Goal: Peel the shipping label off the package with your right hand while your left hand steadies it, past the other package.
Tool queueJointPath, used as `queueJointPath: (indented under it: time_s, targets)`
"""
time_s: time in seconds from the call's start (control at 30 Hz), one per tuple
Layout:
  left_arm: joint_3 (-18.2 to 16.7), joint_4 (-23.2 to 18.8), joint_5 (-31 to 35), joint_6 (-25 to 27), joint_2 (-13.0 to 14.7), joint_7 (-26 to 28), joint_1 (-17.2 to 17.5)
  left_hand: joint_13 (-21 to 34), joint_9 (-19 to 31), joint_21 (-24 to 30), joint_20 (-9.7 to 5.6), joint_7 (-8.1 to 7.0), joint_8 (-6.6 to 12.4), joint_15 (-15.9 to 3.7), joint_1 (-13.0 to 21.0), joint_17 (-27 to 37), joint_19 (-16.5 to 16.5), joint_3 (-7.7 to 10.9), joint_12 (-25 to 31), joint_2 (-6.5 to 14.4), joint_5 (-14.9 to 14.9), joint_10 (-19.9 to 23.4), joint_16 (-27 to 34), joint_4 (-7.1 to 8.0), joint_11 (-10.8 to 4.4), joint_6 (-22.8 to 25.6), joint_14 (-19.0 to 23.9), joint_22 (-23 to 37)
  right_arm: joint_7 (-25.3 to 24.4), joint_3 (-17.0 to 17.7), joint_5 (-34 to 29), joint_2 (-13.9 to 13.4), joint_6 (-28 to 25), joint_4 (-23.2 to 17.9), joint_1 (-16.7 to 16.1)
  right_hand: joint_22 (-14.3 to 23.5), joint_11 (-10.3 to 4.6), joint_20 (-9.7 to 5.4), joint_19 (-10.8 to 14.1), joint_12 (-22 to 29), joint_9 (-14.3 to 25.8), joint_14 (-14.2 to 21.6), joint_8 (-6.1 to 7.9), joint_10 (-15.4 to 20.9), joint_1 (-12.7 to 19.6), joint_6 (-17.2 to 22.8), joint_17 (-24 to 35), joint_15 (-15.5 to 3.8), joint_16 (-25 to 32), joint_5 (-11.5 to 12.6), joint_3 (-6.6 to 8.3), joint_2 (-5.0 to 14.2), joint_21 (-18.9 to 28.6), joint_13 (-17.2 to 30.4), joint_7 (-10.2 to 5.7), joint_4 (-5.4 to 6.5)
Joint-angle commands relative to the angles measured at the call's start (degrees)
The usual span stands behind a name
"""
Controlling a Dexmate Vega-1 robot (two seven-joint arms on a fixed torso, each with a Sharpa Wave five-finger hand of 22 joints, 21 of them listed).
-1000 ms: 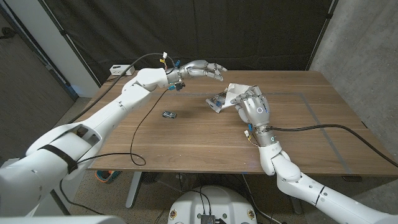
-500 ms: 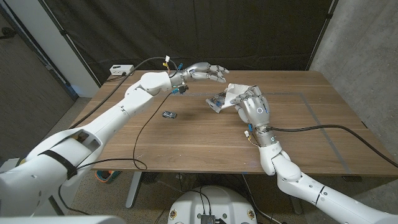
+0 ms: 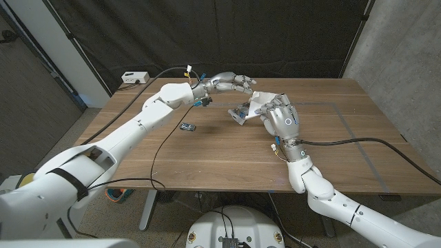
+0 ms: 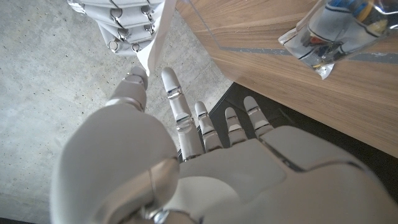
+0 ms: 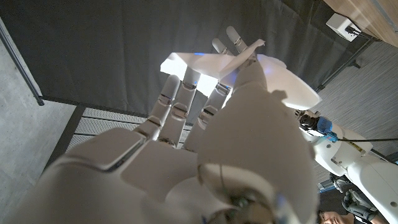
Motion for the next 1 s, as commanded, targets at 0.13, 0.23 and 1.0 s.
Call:
queueJointPath:
  time_s: [0.13,0.23,1.0]
  targets:
    - [-0.4,-1.5,-0.3,1.5,-1.0,4.3,2.0,0.3,-0.1,1.0,0.06,-0.12,-0.56,-0.81,1.5,0.1,1.9,0.20,1.0,0.4,0.1,2.1,0.8,0.07,-0.76,2.1,2.0,0.2,0.0,-0.1,0.2,0.0,0.8,0.7,0.6,0.0,0.03,-2.48,-0.2,-0.1,0.1,-0.1,-0.20,0.6,-0.2,0.6,0.2,-9.45,-0.3,0.5,-0.26,0.05,0.6,0.3,-0.12,-0.05]
    - [-0.3,-1.4,-0.6,1.9,-1.3,4.7,2.2,0.3,-0.1,1.3,0.08,-0.32,-0.69,-1.15,1.9,0.1,2.5,0.36,1.4,0.8,0.1,2.8,1.1,0.08,-1.34,2.9,2.7,0.2,-0.1,-0.2,0.3,0.1,1.1,1.0,0.8,-0.2,0.02,-2.48,-0.3,-0.2,0.1,0.0,-0.31,0.6,-0.3,0.6,0.3,-9.45,-0.4,0.5,-0.32,-0.01,1.0,0.4,-0.12,-0.03]
    - [1.1,1.1,-0.4,-0.3,-3.4,2.8,1.1,0.5,1.5,3.3,-0.03,6.77,-3.73,-2.02,9.8,1.2,3.7,7.04,1.9,13.4,-2.2,3.0,0.3,0.38,-1.97,6.9,2.5,0.2,-1.0,-0.3,1.7,0.5,3.3,2.7,2.1,-1.3,0.01,-2.55,-0.8,-0.6,0.1,0.1,-0.65,0.8,-0.4,1.0,0.5,-9.46,-1.0,0.8,-0.49,-0.13,2.5,0.9,-0.13,-0.01]
